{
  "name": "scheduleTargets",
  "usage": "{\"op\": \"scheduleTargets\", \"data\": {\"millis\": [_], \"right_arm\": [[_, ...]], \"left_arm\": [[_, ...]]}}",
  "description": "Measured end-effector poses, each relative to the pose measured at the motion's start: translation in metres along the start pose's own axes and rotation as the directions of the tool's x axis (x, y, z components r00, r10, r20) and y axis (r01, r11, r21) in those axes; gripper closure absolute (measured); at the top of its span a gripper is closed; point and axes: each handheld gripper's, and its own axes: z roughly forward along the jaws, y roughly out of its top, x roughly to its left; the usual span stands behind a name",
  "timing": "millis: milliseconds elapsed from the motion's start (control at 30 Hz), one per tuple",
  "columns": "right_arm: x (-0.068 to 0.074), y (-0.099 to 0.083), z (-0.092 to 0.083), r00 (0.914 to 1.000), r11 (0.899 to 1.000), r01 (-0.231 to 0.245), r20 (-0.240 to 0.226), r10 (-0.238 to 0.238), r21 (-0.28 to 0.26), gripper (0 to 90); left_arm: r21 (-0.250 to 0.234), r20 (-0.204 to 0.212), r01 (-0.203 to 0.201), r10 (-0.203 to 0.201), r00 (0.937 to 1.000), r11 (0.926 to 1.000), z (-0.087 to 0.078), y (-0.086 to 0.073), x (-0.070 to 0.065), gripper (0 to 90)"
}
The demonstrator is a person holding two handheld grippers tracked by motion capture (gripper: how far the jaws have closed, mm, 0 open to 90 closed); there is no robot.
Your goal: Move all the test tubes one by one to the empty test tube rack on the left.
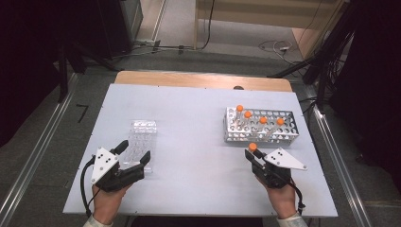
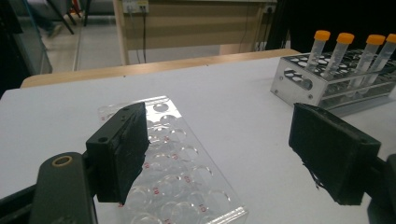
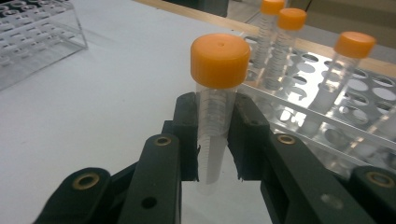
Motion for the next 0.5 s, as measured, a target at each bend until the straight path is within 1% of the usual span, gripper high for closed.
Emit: {"op": "scheduleTargets", "data": {"millis": [33, 100, 167, 200, 233, 267, 300, 333, 367, 400, 467, 500], "right_arm": [[0.002, 0.001, 0.001, 1.0000, 1.000, -0.001, -0.005, 0.001, 0.001, 71.7], [0.006, 0.001, 0.004, 0.9998, 1.000, 0.008, -0.016, -0.008, 0.006, 71.7], [0.011, 0.002, 0.007, 0.9995, 1.000, 0.015, -0.029, -0.014, 0.008, 71.7], [0.011, 0.002, 0.007, 0.9995, 1.000, 0.015, -0.029, -0.014, 0.008, 71.7], [0.015, 0.004, 0.009, 0.9988, 1.000, 0.021, -0.045, -0.020, 0.005, 71.7], [0.018, 0.005, 0.010, 0.9985, 1.000, 0.020, -0.052, -0.020, 0.004, 71.7], [0.020, 0.005, 0.011, 0.9980, 1.000, 0.024, -0.058, -0.024, 0.002, 71.7], [0.023, 0.006, 0.013, 0.9974, 0.999, 0.033, -0.064, -0.033, 0.000, 71.7], [0.023, 0.006, 0.013, 0.9974, 0.999, 0.033, -0.064, -0.033, 0.000, 71.7], [0.028, 0.008, 0.016, 0.9962, 0.999, 0.040, -0.078, -0.039, 0.002, 71.7], [0.033, 0.009, 0.020, 0.9945, 0.999, 0.047, -0.094, -0.046, 0.005, 71.7], [0.036, 0.009, 0.022, 0.9936, 0.999, 0.052, -0.101, -0.051, 0.007, 71.7]], "left_arm": [[0.003, 0.011, -0.005, 0.005, 0.9999, 1.0000, 0.002, 0.000, -0.003, 19.9], [0.006, 0.018, -0.004, 0.004, 0.9998, 1.0000, 0.003, 0.000, -0.004, 19.9], [0.015, 0.038, -0.002, 0.002, 0.9993, 0.9999, 0.007, 0.000, -0.008, 19.9], [0.015, 0.038, -0.002, 0.002, 0.9993, 0.9999, 0.007, 0.000, -0.008, 20.0], [0.017, 0.042, -0.006, 0.006, 0.9991, 0.9998, 0.008, 0.000, -0.010, 20.2], [0.021, 0.055, -0.015, 0.013, 0.9984, 0.9997, 0.011, 0.000, -0.014, 20.2], [0.021, 0.055, -0.015, 0.013, 0.9984, 0.9997, 0.011, 0.000, -0.014, 20.2], [0.026, 0.068, -0.021, 0.019, 0.9975, 0.9994, 0.014, 0.000, -0.019, 20.2], [0.026, 0.068, -0.021, 0.019, 0.9975, 0.9994, 0.014, 0.000, -0.019, 20.2], [0.029, 0.084, -0.031, 0.028, 0.9960, 0.9991, 0.018, 0.001, -0.024, 20.3], [0.035, 0.092, -0.035, 0.031, 0.9952, 0.9988, 0.019, 0.001, -0.027, 20.3], [0.035, 0.111, -0.038, 0.034, 0.9933, 0.9987, 0.023, 0.002, -0.032, 20.4]]}}
